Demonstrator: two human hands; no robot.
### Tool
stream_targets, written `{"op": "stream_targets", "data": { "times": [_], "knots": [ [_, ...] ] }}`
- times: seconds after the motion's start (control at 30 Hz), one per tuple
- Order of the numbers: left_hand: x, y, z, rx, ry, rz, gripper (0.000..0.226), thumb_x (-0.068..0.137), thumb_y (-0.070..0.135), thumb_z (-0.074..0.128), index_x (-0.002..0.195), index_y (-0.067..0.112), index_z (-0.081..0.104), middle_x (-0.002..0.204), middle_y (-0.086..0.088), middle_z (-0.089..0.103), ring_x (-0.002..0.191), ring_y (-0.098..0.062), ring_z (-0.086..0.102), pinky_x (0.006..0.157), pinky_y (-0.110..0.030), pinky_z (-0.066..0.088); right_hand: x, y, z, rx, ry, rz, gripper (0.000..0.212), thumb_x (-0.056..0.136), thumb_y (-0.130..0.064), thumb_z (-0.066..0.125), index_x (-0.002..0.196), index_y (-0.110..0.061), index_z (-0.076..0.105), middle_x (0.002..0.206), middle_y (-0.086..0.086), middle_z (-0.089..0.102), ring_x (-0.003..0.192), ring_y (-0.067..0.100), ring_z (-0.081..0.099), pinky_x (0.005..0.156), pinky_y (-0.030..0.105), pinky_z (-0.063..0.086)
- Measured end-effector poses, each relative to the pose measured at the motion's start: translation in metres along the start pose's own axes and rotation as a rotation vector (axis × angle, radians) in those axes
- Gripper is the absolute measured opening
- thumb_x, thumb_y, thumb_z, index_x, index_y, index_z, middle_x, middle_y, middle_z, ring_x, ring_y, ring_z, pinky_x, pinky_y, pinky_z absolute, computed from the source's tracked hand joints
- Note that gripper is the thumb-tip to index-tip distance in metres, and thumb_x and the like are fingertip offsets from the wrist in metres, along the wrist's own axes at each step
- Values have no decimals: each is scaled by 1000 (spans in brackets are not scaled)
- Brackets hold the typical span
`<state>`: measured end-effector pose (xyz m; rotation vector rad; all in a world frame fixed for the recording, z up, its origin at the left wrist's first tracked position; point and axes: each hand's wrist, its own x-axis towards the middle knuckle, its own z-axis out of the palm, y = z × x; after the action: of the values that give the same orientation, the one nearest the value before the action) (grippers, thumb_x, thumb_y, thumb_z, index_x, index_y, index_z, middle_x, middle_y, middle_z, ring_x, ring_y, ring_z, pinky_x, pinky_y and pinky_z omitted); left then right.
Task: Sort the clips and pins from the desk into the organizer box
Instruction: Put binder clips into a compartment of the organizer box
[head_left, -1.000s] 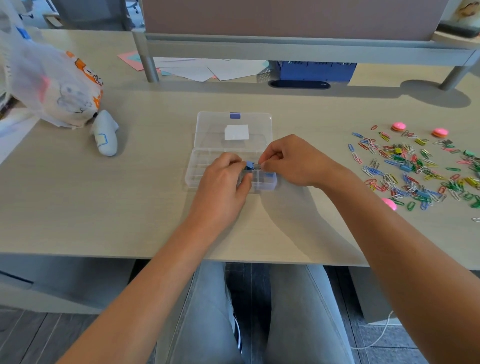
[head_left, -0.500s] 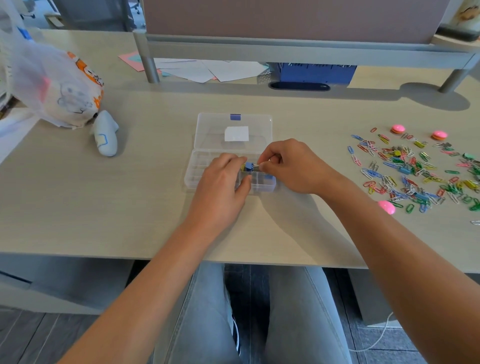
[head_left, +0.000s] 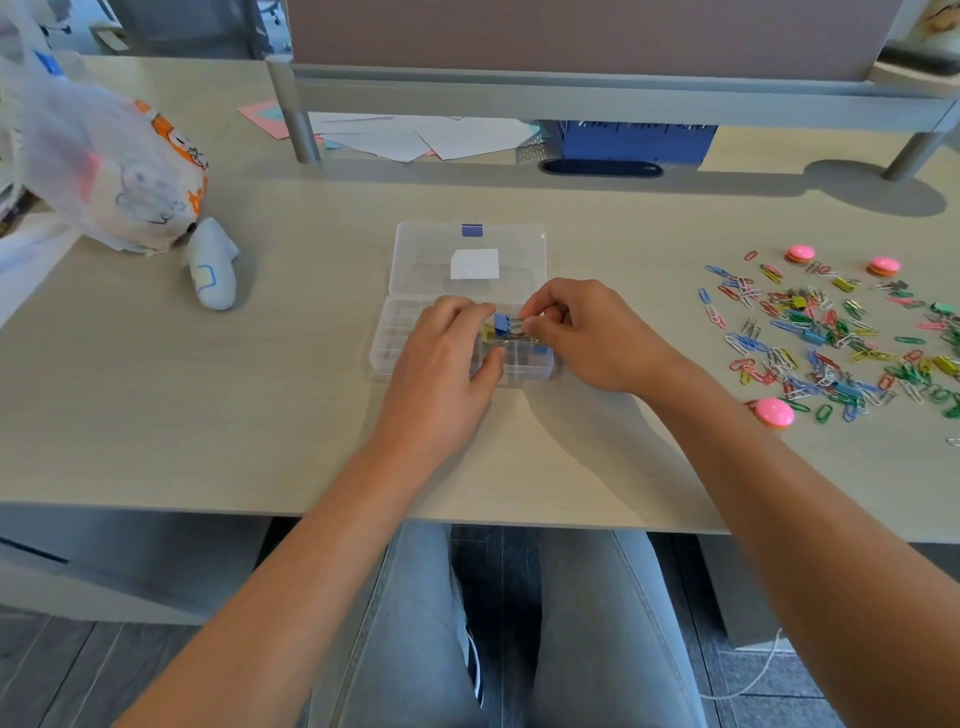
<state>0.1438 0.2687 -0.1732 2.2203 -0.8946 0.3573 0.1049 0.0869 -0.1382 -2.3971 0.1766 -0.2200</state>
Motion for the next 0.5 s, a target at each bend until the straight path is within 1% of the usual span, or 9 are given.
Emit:
{"op": "stream_targets", "data": {
  "times": [0.1,0.17,0.23,0.3,0.37,0.43,0.5],
  "knots": [
    [-1,0,-1,-2,9,-7,37,94,21,61,130,11,59,122,1,52,116,-14,50,93,-21,39,0,0,1,5,12,-9,10,97,-16,61,99,-14,70,67,-7,52,59,7,44,61,23,40],
    [-1,0,0,1,11,-16,38,94,21,61,130,11,59,122,1,52,117,-14,50,92,-20,38,0,1,2,-5,16,-14,9,97,-16,61,98,-14,70,66,-7,52,59,7,45,62,24,41],
    [-1,0,1,6,9,-22,38,94,21,62,130,10,59,123,1,52,118,-15,50,94,-23,41,0,1,5,-16,18,-21,9,96,-17,62,97,-14,70,67,-6,54,61,8,47,63,25,43],
    [-1,0,1,22,20,-28,38,93,23,62,128,10,60,122,0,53,117,-17,51,96,-33,45,0,2,7,-18,25,-20,8,96,-18,64,96,-15,71,68,-5,55,62,9,48,63,25,44],
    [-1,-1,0,72,45,-46,39,91,26,63,126,11,61,121,-1,54,116,-20,52,97,-40,45,1,2,8,-1,36,-15,6,94,-19,66,95,-17,72,67,-6,55,60,7,48,61,22,44],
    [-1,-3,-1,135,60,-84,43,89,32,63,127,13,62,120,0,55,116,-21,52,99,-39,41,1,2,7,35,41,-10,5,93,-21,69,93,-18,73,64,-7,54,54,3,46,55,14,41],
    [-2,-4,-1,165,55,-122,46,88,37,63,128,14,62,120,1,57,118,-21,52,99,-38,38,0,2,7,61,48,-7,5,92,-22,70,92,-18,74,63,-7,54,51,2,46,51,10,38]
  ]
}}
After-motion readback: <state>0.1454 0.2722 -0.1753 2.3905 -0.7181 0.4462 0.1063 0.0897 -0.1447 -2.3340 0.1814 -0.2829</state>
